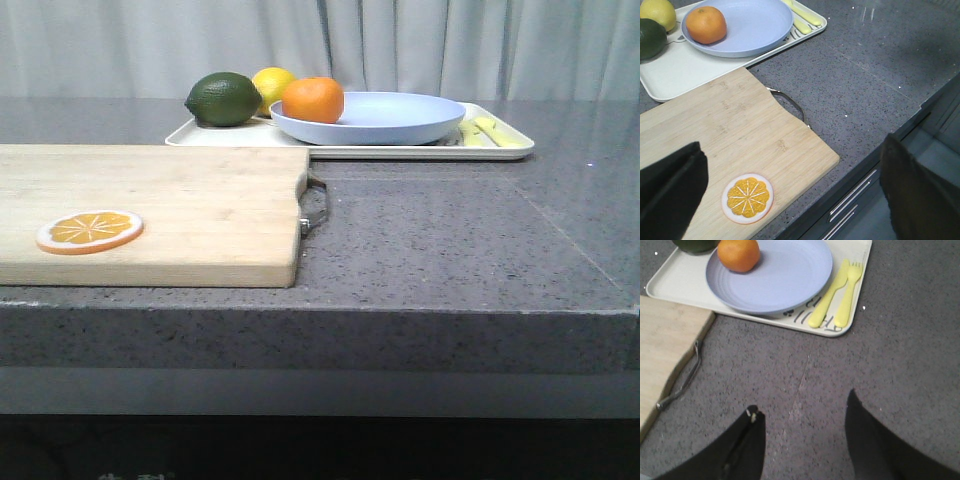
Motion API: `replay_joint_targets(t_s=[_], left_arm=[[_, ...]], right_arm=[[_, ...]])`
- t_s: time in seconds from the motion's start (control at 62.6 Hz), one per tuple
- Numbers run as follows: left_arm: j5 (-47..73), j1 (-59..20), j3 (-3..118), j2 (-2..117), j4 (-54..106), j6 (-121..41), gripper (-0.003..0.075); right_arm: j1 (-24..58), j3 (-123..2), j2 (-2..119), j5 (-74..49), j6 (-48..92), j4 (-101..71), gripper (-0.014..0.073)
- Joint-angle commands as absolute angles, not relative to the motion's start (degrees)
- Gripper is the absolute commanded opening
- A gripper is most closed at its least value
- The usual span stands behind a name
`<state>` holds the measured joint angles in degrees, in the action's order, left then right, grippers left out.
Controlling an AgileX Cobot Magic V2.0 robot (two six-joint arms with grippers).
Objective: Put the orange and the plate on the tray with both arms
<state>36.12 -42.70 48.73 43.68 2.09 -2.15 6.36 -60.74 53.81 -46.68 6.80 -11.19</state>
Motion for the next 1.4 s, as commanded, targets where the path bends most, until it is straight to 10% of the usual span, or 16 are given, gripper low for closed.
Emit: replay_joint_targets(t_s=[0.0,0.559,0.91,1.181,1.389], left_arm=[[32.2,-42.6,50.3,43.4,2.3,-1.7,0.0674],[32.2,-42.6,50.3,43.4,2.3,-1.7,0.0664],[32.2,-42.6,50.3,43.4,2.3,-1.7,0.0274],[32.2,-42.6,50.3,43.4,2.3,-1.7,-0.002],[32.2,-42.6,50.3,43.4,2.3,-1.7,-0.0018]], right_arm=[[6.4,-56.9,48.3,-42.2,8.7,-11.1,0.0393],[6.4,-38.9,25.1,-43.3,8.7,-11.0,0.0363],[6.4,-38.5,24.4,-43.0,8.7,-11.0,0.0003],[6.4,-38.5,24.4,-43.0,8.7,-11.0,-0.0069],[6.4,-38.5,24.4,-43.1,8.7,-11.4,-0.0069]])
